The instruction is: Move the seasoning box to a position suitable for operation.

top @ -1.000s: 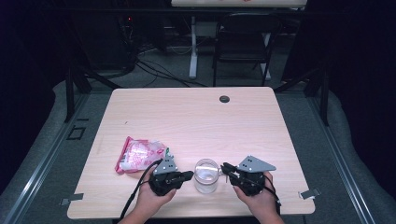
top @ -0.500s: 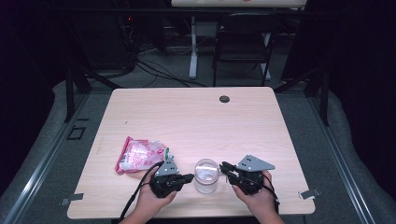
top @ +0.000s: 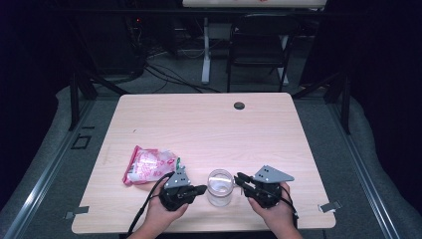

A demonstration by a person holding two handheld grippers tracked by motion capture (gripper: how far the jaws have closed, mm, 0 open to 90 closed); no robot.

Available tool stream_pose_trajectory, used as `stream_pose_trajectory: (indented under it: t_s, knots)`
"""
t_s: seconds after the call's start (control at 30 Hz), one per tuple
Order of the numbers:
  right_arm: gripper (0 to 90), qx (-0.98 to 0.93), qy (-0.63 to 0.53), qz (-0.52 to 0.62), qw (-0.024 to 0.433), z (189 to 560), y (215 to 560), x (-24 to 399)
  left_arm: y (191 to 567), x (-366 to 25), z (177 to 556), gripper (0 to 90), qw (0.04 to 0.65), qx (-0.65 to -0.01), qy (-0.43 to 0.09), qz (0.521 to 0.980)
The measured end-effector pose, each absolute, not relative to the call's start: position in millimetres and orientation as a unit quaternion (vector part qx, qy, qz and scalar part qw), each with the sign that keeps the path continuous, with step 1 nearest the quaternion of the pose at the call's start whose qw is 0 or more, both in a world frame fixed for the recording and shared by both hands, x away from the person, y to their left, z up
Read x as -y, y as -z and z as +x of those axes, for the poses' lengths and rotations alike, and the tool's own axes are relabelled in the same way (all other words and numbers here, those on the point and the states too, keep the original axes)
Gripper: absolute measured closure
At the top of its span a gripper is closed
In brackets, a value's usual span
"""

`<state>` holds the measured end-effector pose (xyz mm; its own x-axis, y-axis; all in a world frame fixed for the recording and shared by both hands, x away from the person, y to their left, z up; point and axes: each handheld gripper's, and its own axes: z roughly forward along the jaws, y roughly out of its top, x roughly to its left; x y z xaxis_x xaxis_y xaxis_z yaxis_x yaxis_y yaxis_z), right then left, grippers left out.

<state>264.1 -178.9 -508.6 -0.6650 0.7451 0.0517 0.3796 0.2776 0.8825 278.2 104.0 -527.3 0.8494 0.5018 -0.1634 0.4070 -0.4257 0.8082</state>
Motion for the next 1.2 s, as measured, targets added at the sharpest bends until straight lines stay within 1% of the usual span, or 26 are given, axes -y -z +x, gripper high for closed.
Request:
stream_pose_trajectory:
  t_s: [0.3,0.67,0.7,0.97,1.2]
  knots:
    - [76.7,-0.776,-0.478,0.364,0.194,263,509,180,526,-105,279,90.0,0.468,-0.271,-0.049,0.84]
    - [70.1,-0.784,-0.474,0.352,0.194,258,508,179,522,-106,279,90.0,0.477,-0.264,-0.052,0.837]
    - [68.0,-0.787,-0.472,0.347,0.195,256,508,178,521,-107,280,90.0,0.479,-0.263,-0.05,0.836]
    - [65.1,-0.792,-0.471,0.33,0.205,249,506,174,521,-100,278,90.0,0.48,-0.258,-0.051,0.837]
    - [55.5,-0.799,-0.468,0.304,0.224,242,503,169,517,-101,278,87.8,0.483,-0.258,-0.053,0.835]
